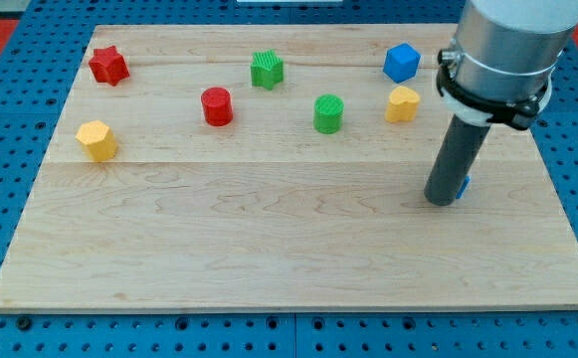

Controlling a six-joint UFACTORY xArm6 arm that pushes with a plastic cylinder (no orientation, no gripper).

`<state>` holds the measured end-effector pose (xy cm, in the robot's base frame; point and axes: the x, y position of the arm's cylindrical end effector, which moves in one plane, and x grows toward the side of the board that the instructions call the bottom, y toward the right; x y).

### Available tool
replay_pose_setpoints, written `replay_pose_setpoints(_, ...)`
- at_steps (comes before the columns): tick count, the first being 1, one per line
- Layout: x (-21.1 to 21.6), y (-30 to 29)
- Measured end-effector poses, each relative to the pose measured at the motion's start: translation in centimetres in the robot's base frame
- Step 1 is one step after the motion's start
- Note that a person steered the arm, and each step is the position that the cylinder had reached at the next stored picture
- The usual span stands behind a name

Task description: Move the red circle to the bottom left of the board

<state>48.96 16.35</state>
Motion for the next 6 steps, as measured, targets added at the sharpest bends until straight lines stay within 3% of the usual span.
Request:
replay_pose_setpoints(1, 0.4, -0.2)
replay_pose_setpoints(4, 1.7, -21.8)
replay_pose_setpoints(6, 0.9, -28.7)
